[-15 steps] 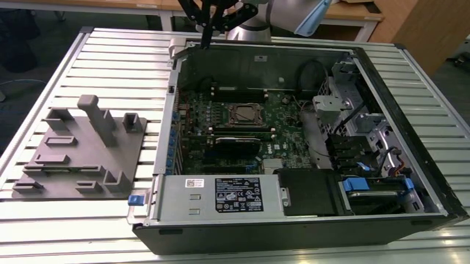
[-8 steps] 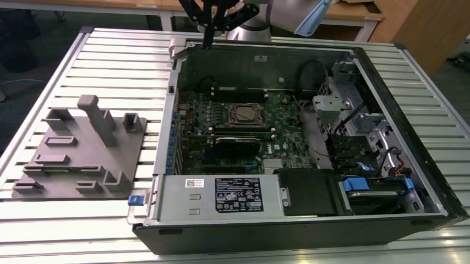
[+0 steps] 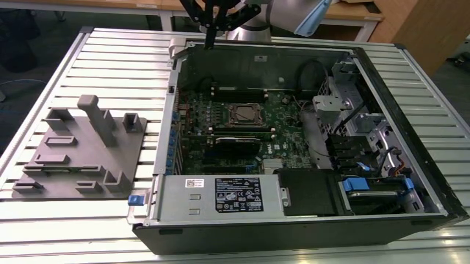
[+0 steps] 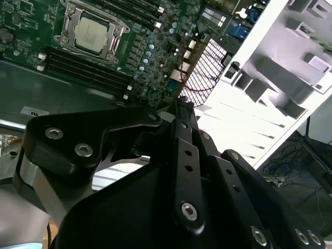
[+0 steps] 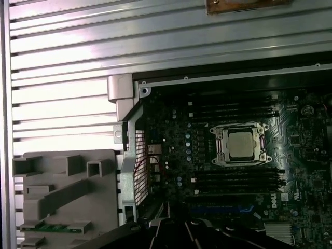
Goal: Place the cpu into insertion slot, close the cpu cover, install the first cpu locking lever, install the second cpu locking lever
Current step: 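Install the second cpu locking lever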
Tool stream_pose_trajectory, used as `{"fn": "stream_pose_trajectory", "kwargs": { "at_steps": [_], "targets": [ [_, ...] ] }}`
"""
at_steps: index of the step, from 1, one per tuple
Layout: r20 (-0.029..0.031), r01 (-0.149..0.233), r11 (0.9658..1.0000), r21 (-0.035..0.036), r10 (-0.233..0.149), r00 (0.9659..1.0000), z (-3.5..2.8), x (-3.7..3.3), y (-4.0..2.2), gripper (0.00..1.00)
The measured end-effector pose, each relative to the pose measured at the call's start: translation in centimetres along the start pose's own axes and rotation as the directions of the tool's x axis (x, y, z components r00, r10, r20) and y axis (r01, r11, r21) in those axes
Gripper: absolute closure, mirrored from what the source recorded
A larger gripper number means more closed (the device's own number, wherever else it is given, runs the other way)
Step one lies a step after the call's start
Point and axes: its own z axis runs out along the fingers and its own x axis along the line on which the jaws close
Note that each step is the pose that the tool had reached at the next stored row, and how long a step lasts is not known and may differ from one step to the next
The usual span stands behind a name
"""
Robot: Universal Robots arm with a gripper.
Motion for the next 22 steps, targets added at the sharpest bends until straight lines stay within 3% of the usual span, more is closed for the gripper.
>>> {"fn": "stream_pose_trajectory", "kwargs": {
  "at_steps": [3, 5, 8, 10, 12, 13, 19, 22],
  "targets": [
    [0.0088, 0.009, 0.9999, -0.0060, -0.009, 0.9999, 0.02, 0.00, -0.01, 0.89],
    [0.0101, 0.012, 0.9999, -0.0066, -0.011, 0.9999, 0.03, -0.01, -0.01, 0.89],
    [0.0216, 0.027, 0.9996, -0.0105, -0.027, 0.9994, 0.06, -0.01, -0.02, 0.89],
    [0.0235, 0.029, 0.9995, -0.0115, -0.029, 0.9993, 0.07, 0.00, -0.03, 0.89],
    [0.0332, 0.035, 0.9993, -0.0170, -0.034, 0.9989, 0.09, 0.00, -0.05, 0.89],
    [0.0488, 0.046, 0.9987, -0.0232, -0.045, 0.9978, 0.12, -0.01, -0.09, 0.89],
    [0.0754, 0.066, 0.9972, -0.0355, -0.063, 0.9952, 0.20, -0.04, -0.19, 0.89],
    [0.0778, 0.068, 0.9970, -0.0373, -0.064, 0.9949, 0.21, -0.03, -0.19, 0.89]
  ]
}}
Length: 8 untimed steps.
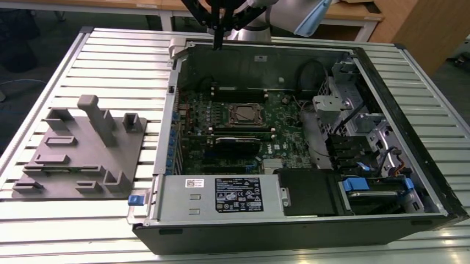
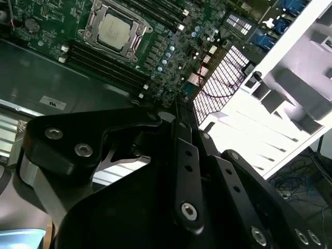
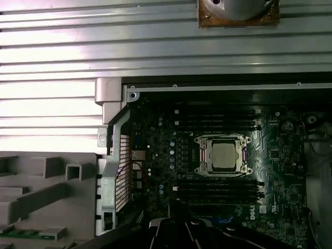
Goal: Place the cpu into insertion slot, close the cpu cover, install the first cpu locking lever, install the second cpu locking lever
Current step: 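Install the second cpu locking lever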
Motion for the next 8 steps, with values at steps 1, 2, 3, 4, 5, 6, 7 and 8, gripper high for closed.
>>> {"fn": "stream_pose_trajectory", "kwargs": {
  "at_steps": [1, 2, 3, 4, 5, 6, 7, 8],
  "targets": [
    [0.0000, 0.000, 1.0000, 0.0000, 0.000, 1.0000, 0.00, 0.00, 0.00, 0.89],
    [0.0000, 0.000, 1.0000, 0.0000, 0.000, 1.0000, 0.00, 0.00, 0.00, 0.89],
    [0.0000, 0.000, 1.0000, -0.0001, 0.000, 1.0000, 0.00, 0.00, -0.01, 0.89],
    [0.0004, -0.004, 1.0000, -0.0007, 0.004, 1.0000, 0.01, 0.01, -0.01, 0.89],
    [0.0017, -0.012, 0.9999, -0.0020, 0.012, 0.9999, 0.06, 0.00, -0.01, 0.89],
    [0.0032, -0.024, 0.9997, -0.0031, 0.024, 0.9997, 0.14, 0.00, -0.02, 0.89],
    [0.0047, -0.039, 0.9992, -0.0044, 0.039, 0.9992, 0.21, -0.01, -0.02, 0.89],
    [0.0061, -0.055, 0.9985, -0.0058, 0.055, 0.9985, 0.28, -0.01, -0.03, 0.89]
  ]
}}
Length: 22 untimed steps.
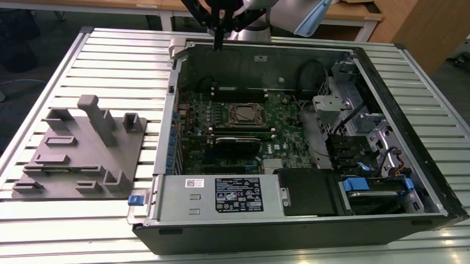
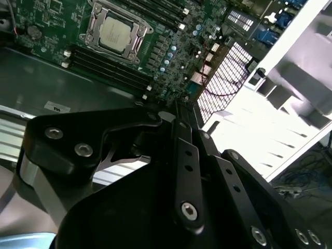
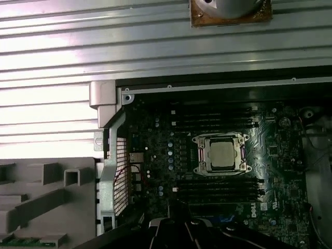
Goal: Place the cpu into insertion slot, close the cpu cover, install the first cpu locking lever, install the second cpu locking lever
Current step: 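Install the second cpu locking lever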
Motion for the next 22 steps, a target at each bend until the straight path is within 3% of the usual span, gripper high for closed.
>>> {"fn": "stream_pose_trajectory", "kwargs": {
  "at_steps": [3, 6, 10, 12, 19, 22],
  "targets": [
    [0.0047, -0.040, 0.9992, -0.0034, 0.040, 0.9992, 0.12, -0.01, -0.01, 0.89],
    [0.0083, -0.045, 0.9990, -0.0054, 0.045, 0.9989, 0.24, -0.02, -0.03, 0.89],
    [0.0194, -0.046, 0.9989, -0.0075, 0.046, 0.9988, 0.42, -0.04, -0.05, 0.89],
    [0.0279, -0.045, 0.9990, -0.0085, 0.045, 0.9986, 0.50, -0.05, -0.06, 0.89],
    [0.0288, -0.045, 0.9990, -0.0089, 0.045, 0.9986, 0.52, -0.06, -0.06, 0.89],
    [0.0289, -0.045, 0.9990, -0.0091, 0.045, 0.9986, 0.84, -0.08, -0.09, 0.89]
  ]
}}
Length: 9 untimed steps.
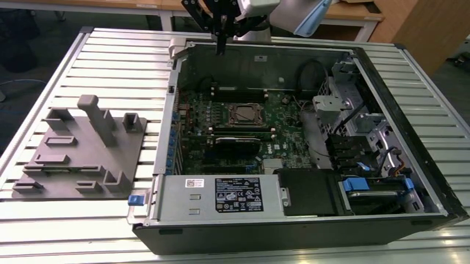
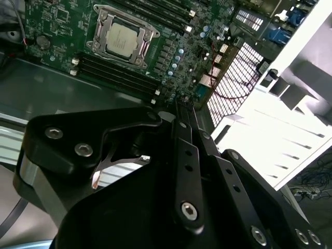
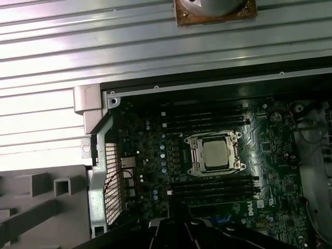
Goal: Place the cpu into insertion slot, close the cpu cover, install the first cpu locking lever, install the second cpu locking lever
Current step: 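Install the second cpu locking lever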
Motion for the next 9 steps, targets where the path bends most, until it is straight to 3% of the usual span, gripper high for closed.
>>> {"fn": "stream_pose_trajectory", "kwargs": {
  "at_steps": [9],
  "targets": [
    [-0.0002, 0.000, 1.0000, 0.0003, 0.000, 1.0000, 0.45, -0.03, -0.04, 0.89]
  ]
}}
